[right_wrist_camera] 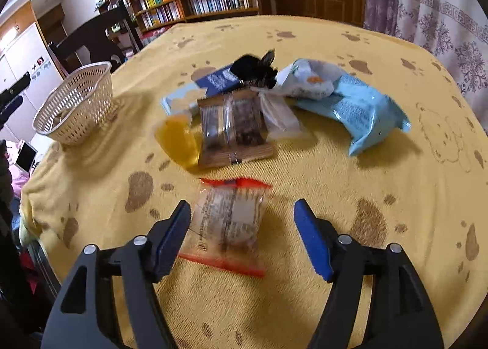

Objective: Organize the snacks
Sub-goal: 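Drop the beige bag in the basket with left gripper while right grasps cookie packet, then carry the red-edged cookie packet into the white basket and release it with the right gripper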

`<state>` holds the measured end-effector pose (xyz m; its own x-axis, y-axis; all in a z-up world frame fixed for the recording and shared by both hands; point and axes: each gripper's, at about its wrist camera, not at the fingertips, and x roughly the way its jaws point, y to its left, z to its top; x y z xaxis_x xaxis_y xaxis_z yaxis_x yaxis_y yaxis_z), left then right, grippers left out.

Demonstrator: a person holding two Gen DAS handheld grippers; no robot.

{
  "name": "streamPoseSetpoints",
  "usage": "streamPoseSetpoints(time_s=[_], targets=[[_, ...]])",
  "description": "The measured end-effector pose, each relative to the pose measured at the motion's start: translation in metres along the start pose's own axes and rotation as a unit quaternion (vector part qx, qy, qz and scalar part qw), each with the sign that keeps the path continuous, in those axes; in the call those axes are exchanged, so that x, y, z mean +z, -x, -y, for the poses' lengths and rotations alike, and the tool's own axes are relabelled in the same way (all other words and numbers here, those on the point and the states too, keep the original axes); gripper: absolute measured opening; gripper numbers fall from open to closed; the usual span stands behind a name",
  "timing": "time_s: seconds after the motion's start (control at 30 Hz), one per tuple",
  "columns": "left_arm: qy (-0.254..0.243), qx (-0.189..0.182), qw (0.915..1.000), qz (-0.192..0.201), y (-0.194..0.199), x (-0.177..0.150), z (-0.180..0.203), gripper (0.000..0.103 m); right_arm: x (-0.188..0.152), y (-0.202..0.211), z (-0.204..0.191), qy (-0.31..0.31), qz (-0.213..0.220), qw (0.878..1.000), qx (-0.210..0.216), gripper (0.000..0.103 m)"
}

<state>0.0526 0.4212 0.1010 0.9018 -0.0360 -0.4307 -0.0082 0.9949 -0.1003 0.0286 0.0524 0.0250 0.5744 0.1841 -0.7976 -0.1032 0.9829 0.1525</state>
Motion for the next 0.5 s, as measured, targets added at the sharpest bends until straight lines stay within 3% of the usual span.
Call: streamPoseSetpoints(time_s=[0.2, 0.27, 0.33, 0.5], targets=[[-0.007, -0.006, 1.0, -0.003, 0.002, -0.003, 0.005, 0.099, -0.003, -0.016, -0.022, 0.034, -0.012, 0.999, -0.025, 0.068], [-0.006, -0.006, 1.0, -0.003, 0.001, -0.003, 0.004, 0.099, -0.005, -0.018, -0.031, 0.059, -0.008, 0.997, -0.055, 0.06], [-0.003, -0.006, 1.0, -0.005, 0.001, -0.004, 0.003, 0.099, -0.004, -0.016, -0.032, 0.059, -0.009, 0.997, -0.049, 0.046], [0.002, -0.004, 1.0, -0.004, 0.002, -0.004, 0.0, 0.099, 0.002, -0.007, -0.038, 0.056, -0.004, 0.998, -0.041, 0.044]])
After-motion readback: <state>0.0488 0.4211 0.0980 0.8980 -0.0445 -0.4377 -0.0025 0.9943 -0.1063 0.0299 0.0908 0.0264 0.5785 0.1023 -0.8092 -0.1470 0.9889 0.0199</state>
